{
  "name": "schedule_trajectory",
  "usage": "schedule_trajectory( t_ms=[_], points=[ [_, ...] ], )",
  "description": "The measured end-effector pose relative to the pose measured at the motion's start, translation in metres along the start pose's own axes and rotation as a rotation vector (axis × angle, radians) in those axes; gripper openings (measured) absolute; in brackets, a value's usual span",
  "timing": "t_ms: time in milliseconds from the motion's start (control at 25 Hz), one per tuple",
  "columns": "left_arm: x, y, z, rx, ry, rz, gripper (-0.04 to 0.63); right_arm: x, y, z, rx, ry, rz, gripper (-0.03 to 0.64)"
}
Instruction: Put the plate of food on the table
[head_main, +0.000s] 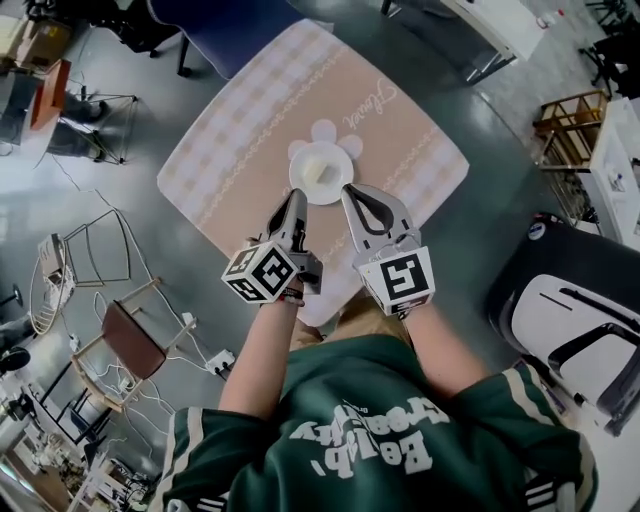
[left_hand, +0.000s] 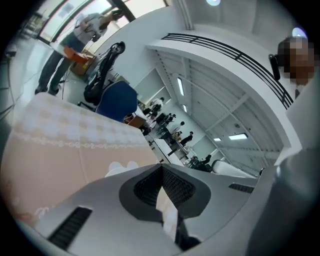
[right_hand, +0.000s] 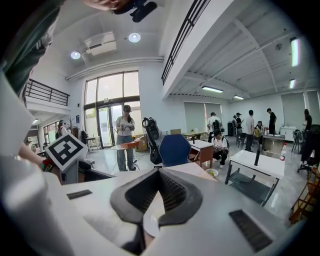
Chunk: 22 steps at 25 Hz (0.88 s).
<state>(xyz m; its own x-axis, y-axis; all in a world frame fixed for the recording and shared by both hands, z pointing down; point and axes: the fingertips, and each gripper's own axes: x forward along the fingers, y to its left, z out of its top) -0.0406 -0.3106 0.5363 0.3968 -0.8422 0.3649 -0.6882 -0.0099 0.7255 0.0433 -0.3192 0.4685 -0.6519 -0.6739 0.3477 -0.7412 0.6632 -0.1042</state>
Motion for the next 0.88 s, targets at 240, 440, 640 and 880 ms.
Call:
schedule_trajectory(
  t_ms=[240,440,640,880],
  points=[
    [-0.025,-0.037,0.028,0.177,-0.012,-0.081,0.006,-0.014,0.019,0.028,-0.024,-0.014,0.041,0.014],
    [-0.053,-0.081,0.056,0.454,-0.04,-0.161,0.006,-0.028,0.036,0.063,-0.077,-0.051,0.028,0.014],
    [-0.087,-0.116,0.079,0.75,-0.078,-0.209,0.006,-0.045,0.058,0.095,-0.1,-0.112,0.022,0.014],
    [-0.139,-0.16,0.1,0.964,-0.156,-0.268,0.006,-0.073,0.096,0.126,-0.166,-0.17,0.034,0.014]
  ],
)
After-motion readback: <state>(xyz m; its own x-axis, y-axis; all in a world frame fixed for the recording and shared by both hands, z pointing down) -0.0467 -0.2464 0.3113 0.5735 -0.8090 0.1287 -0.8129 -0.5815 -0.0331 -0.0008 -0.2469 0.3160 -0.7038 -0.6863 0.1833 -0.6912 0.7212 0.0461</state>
